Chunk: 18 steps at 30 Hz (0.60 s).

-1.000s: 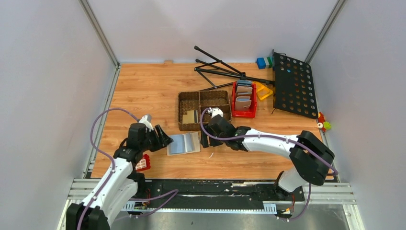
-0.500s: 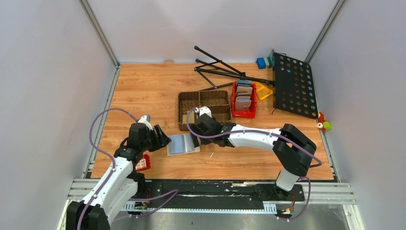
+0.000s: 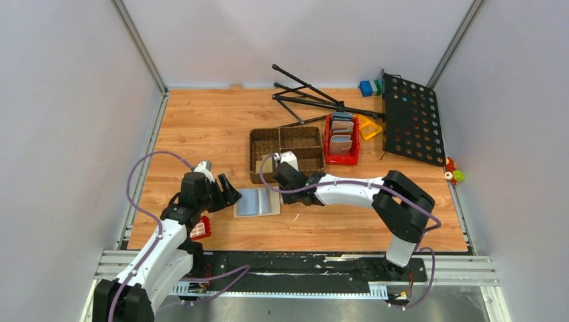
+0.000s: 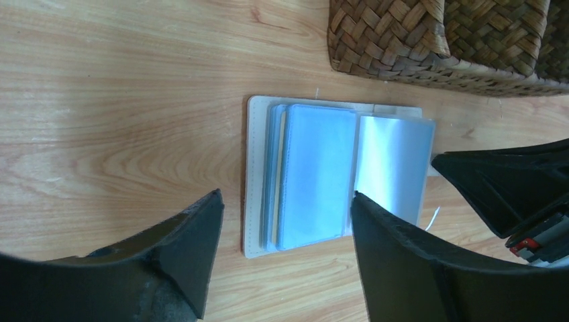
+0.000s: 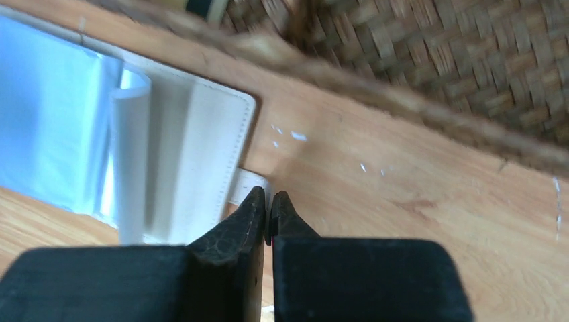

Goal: Take the credit cards out of the card holder
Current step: Pick up the card holder from the center of the board.

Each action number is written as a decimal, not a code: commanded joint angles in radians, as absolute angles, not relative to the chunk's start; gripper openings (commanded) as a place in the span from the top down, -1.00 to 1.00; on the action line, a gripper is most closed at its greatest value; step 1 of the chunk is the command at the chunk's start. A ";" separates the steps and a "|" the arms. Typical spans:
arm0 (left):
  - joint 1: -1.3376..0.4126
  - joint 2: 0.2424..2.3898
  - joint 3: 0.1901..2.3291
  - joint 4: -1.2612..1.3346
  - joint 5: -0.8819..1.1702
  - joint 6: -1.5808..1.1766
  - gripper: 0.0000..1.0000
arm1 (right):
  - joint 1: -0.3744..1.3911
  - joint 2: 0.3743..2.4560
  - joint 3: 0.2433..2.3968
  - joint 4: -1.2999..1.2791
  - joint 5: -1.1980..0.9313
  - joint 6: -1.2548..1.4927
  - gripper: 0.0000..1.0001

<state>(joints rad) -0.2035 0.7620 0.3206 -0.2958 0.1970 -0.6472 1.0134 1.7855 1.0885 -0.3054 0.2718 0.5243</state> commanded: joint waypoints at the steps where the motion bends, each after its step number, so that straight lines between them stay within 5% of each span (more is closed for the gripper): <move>1: -0.206 0.748 0.283 -0.223 0.243 -0.655 -0.68 | 1.016 1.656 0.983 -0.248 0.283 0.552 1.00; 4: -0.206 0.755 0.247 -0.185 0.278 -0.694 -0.98 | 1.007 1.590 0.920 -0.261 0.266 0.552 1.00; 12: -0.218 0.795 0.229 -0.151 0.438 -0.644 -0.99 | 0.993 1.382 0.716 -0.238 0.192 0.542 1.00; 18: -0.386 0.840 0.226 -0.130 0.370 -0.687 -0.91 | 0.967 1.234 0.641 -0.264 0.169 0.531 0.99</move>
